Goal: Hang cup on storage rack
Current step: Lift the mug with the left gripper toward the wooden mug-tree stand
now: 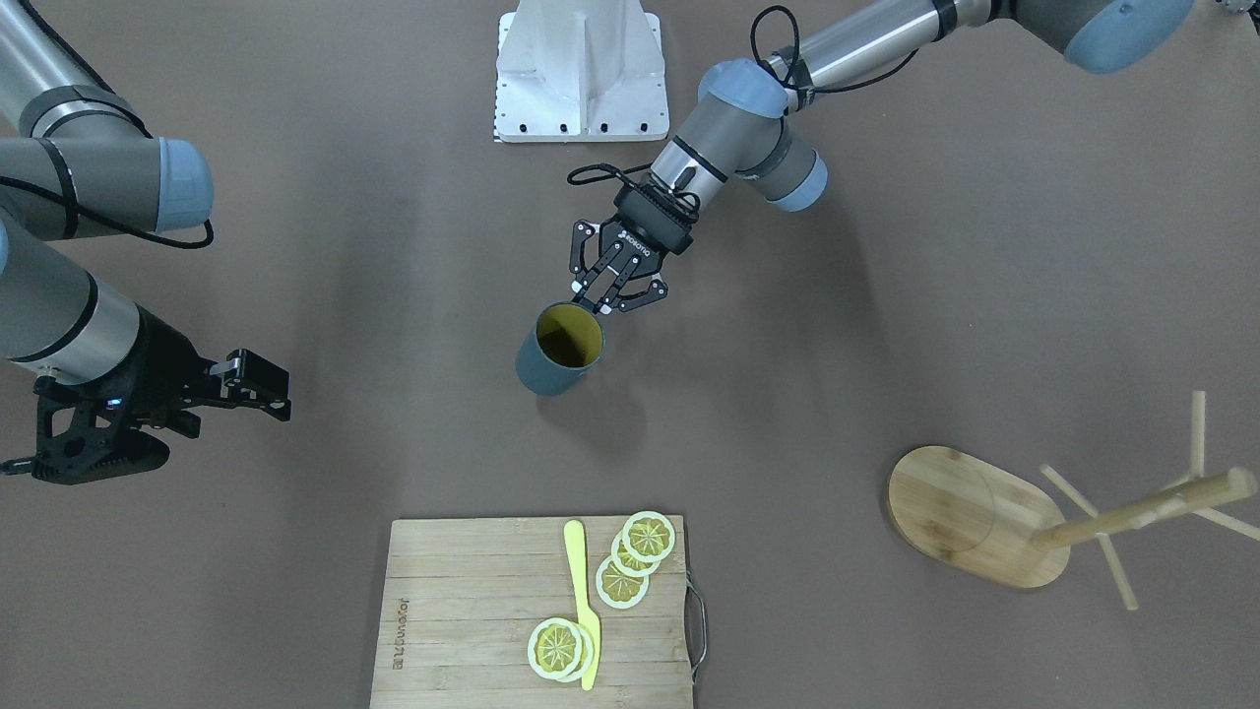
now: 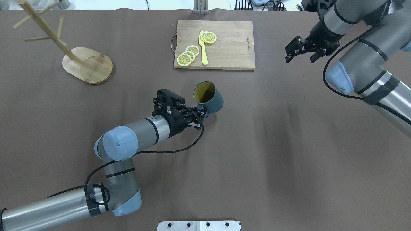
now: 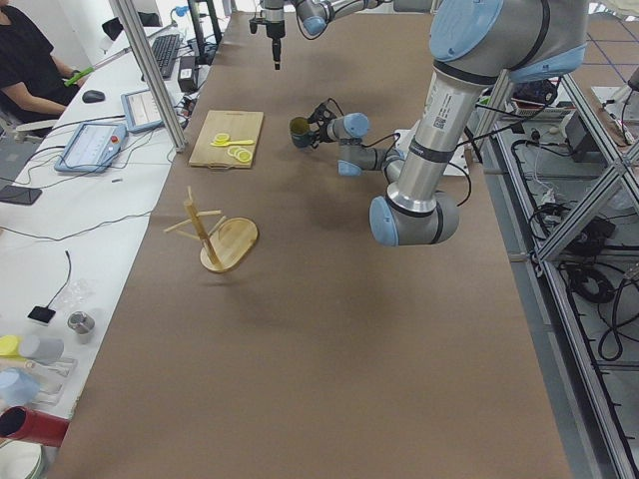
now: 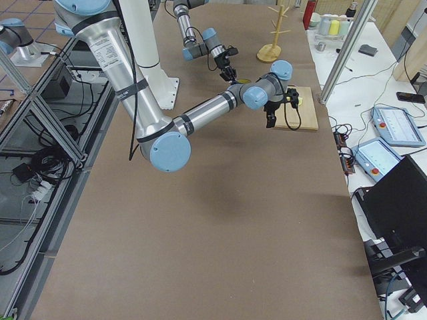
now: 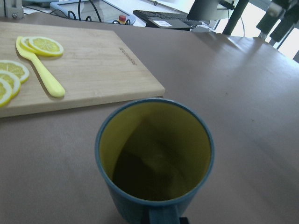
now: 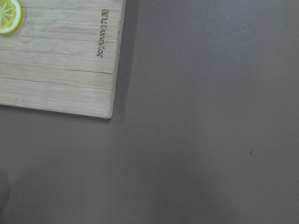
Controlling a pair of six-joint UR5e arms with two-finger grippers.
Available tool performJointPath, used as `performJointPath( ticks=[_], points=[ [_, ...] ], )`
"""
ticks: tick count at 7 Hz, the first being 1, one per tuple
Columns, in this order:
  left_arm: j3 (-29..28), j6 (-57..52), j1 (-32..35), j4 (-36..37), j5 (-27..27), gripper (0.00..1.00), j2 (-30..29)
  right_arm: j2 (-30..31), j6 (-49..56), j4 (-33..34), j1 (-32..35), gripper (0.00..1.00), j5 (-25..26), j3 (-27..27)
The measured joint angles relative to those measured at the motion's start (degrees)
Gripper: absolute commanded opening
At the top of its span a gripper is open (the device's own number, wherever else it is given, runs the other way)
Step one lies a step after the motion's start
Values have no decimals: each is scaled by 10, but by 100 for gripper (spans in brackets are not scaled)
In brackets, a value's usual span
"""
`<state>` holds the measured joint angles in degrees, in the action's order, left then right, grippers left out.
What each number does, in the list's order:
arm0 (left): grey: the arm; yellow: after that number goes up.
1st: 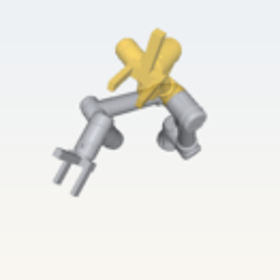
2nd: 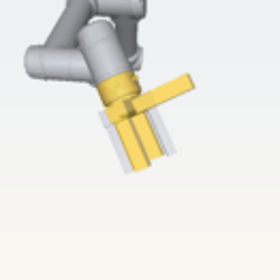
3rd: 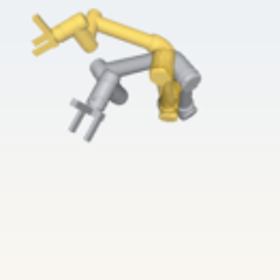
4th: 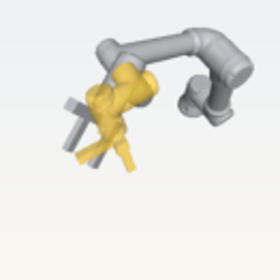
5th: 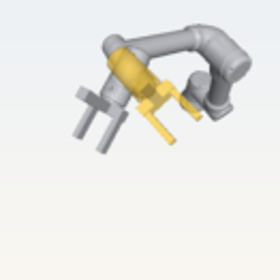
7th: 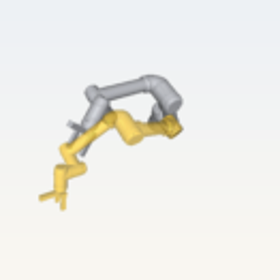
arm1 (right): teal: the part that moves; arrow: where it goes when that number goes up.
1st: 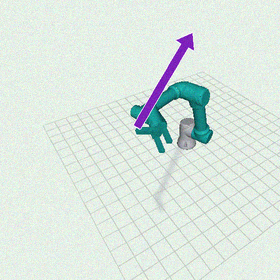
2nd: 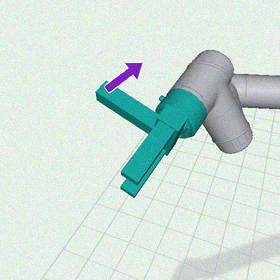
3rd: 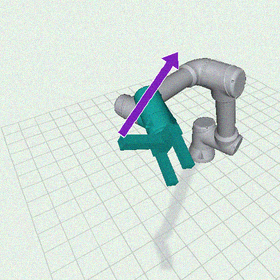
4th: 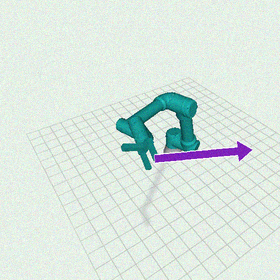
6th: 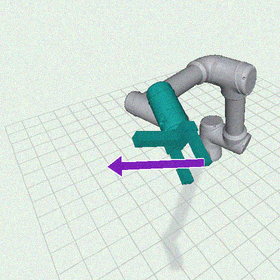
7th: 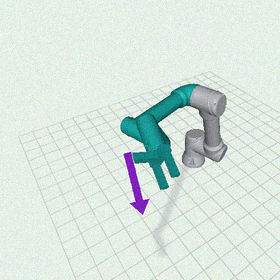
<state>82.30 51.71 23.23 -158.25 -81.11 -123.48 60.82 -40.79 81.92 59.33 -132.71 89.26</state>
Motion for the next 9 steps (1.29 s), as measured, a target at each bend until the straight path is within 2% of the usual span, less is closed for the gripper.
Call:
performJointPath(
  ticks=[2,4,6,9],
  points=[
    [24,73,88,-24,-93,0,10,0,-1,0,0,99,0,5],
    [29,197,158,-99,-140,0,16,0,-2,-1,-1,99,0,13],
    [26,335,186,-227,-121,0,43,1,-21,-15,-8,99,3,17],
    [-31,539,190,-448,-14,0,85,0,-35,-28,-12,99,5,21]
  ],
)
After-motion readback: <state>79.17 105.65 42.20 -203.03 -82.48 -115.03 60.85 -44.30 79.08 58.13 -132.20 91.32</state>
